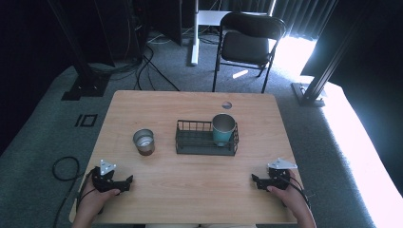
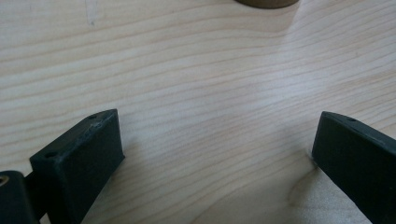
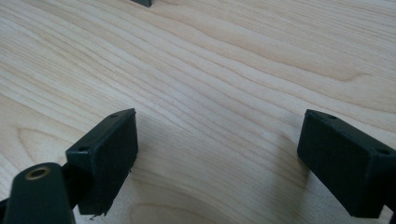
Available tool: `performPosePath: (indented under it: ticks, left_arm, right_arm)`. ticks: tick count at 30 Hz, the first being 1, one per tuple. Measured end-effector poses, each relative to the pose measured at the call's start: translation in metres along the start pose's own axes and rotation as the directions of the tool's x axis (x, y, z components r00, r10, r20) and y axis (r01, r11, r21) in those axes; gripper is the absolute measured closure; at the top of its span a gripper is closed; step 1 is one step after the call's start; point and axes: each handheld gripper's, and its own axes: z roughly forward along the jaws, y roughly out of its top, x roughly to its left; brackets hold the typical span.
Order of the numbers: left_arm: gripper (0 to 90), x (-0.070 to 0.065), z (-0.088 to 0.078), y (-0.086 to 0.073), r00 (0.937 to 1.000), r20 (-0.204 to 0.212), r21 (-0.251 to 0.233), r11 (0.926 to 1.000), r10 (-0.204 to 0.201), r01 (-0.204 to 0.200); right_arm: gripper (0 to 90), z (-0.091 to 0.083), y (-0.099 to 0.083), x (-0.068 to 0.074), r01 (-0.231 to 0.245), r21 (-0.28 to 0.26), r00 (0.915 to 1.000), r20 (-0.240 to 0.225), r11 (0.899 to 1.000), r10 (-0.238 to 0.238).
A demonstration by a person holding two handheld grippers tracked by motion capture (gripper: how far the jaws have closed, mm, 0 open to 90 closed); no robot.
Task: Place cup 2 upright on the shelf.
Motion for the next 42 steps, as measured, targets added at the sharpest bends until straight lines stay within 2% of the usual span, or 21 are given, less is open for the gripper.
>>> performPosePath:
  ticks: [6, 17, 18, 25, 35, 42]
  left_arm:
    - [2.5, -0.002, 0.000, 0.007, 0.9996, 0.027, -0.024, 0.9997, 0.005, -0.005]
    - [2.6, -0.004, 0.006, 0.024, 0.9981, 0.052, -0.052, 0.9982, 0.032, -0.029]
    - [2.6, -0.004, 0.007, 0.026, 0.9981, 0.057, -0.057, 0.9981, 0.026, -0.022]
    - [2.6, -0.010, 0.013, 0.039, 0.9959, 0.067, -0.096, 0.9939, 0.061, -0.054]
    - [2.6, -0.016, 0.022, 0.057, 0.9929, 0.096, -0.152, 0.9868, 0.070, -0.055]
    - [2.6, -0.017, 0.028, 0.065, 0.9916, 0.096, -0.185, 0.9804, 0.086, -0.067]
  right_arm:
    - [11.8, 0.000, 0.000, 0.000, 0.000, 0.000, 1.0000, 0.000, 1.000, 0.000]
    - [11.8, 0.000, 0.000, 0.000, 0.000, 0.000, 1.0000, 0.000, 1.000, 0.000]
    - [11.8, 0.000, 0.000, 0.000, 0.000, 0.000, 1.0000, 0.000, 1.000, 0.000]
    - [11.8, 0.000, 0.000, 0.000, 0.000, 0.000, 1.0000, 0.000, 1.000, 0.000]
    - [11.8, 0.000, 0.000, 0.000, 0.000, 0.000, 1.0000, 0.000, 1.000, 0.000]
    - [11.8, 0.000, 0.000, 0.000, -0.001, 0.000, 1.0000, 0.000, 1.000, 0.001]
